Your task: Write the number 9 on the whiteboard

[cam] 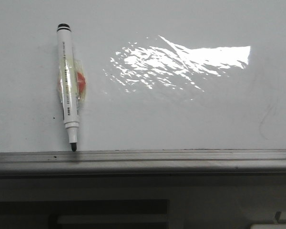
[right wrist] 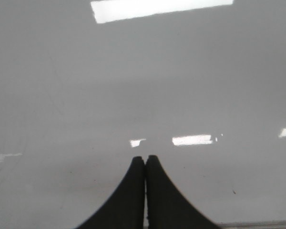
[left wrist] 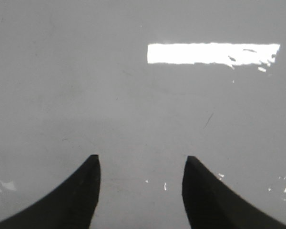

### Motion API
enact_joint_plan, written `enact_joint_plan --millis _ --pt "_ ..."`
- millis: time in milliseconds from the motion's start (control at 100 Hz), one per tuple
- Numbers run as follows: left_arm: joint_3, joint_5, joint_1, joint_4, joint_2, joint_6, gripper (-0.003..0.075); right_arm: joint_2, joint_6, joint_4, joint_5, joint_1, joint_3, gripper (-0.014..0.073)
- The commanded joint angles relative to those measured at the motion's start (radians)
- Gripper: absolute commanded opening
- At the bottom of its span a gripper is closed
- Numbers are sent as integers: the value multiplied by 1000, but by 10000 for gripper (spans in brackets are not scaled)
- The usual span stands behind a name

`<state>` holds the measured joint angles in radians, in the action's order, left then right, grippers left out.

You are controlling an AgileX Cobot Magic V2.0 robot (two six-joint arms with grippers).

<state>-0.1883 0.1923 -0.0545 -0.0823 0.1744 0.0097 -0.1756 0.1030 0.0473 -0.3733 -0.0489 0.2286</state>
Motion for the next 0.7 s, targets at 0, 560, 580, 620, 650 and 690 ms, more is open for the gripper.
enact_joint_plan --millis 0,560,580,620,650,690 --pt "-31 -136 3 -43 24 2 428 -22 5 5 71 1 35 -61" --pt "-33 -414 -407 -6 320 -10 428 -22 5 5 71 1 35 -61" --pt "-33 -419 -436 -17 337 -10 428 -22 5 5 71 1 35 -61" --pt "-33 -439 -483 -39 370 -10 428 -22 5 5 71 1 35 -61" --pt "-33 -454 -530 -50 392 -10 428 -22 5 5 71 1 35 -61" --pt "-33 -487 -584 -65 433 -10 428 -22 5 5 71 1 35 -61"
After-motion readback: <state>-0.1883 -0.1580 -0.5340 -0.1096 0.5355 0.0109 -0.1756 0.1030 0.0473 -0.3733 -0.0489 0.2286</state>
